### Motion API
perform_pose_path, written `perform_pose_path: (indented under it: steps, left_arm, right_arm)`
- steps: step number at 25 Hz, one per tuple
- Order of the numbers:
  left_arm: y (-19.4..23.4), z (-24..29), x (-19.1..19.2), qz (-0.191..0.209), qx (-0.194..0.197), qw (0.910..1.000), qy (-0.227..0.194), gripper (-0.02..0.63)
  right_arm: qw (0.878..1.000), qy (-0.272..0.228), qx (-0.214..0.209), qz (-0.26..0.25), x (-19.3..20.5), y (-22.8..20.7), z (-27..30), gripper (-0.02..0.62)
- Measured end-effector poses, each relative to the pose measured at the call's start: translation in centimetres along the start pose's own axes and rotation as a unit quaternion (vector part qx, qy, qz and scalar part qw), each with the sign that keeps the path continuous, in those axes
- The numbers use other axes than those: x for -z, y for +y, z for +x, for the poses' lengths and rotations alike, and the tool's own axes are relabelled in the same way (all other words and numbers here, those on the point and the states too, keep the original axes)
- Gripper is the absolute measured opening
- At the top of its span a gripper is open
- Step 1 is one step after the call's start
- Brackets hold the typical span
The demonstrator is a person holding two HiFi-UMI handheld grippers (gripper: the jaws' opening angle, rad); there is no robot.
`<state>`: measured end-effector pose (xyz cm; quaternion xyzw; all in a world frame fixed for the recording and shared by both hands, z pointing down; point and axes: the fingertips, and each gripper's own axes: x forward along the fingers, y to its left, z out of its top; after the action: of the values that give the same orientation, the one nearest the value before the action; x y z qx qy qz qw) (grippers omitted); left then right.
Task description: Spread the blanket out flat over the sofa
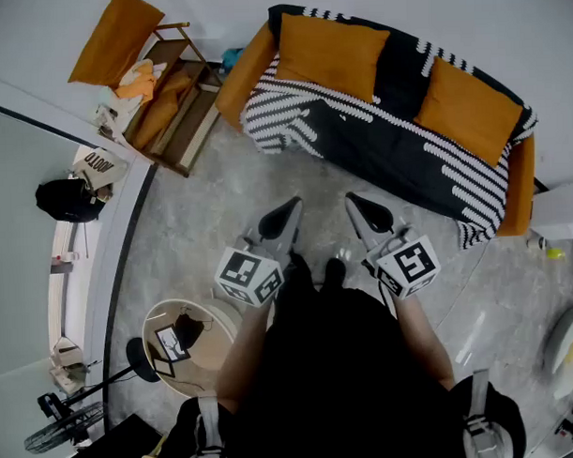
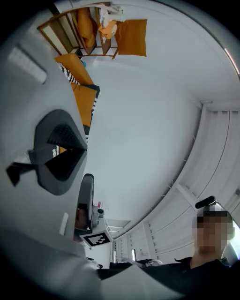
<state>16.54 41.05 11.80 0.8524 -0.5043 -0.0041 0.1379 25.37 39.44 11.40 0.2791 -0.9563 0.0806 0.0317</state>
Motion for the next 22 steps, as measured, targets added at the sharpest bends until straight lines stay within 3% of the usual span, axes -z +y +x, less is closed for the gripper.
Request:
perform_pose_path:
  steps: [13,22]
  left_arm:
    - [-0.5,0.7,0.2,0.001,-0.004,1.0000,0.002,0.006]
    - [0.1,1.0,1.2,-0.008,-0.012,0.9998,0.014,0.006]
  right_arm:
    - [1.000,-0.004,0.008,-0.008,0.0,-1.3,-1.0,-0.002]
    - [1.000,-0.015,0.001,0.027,0.3,-2.0,-0.6,0.000]
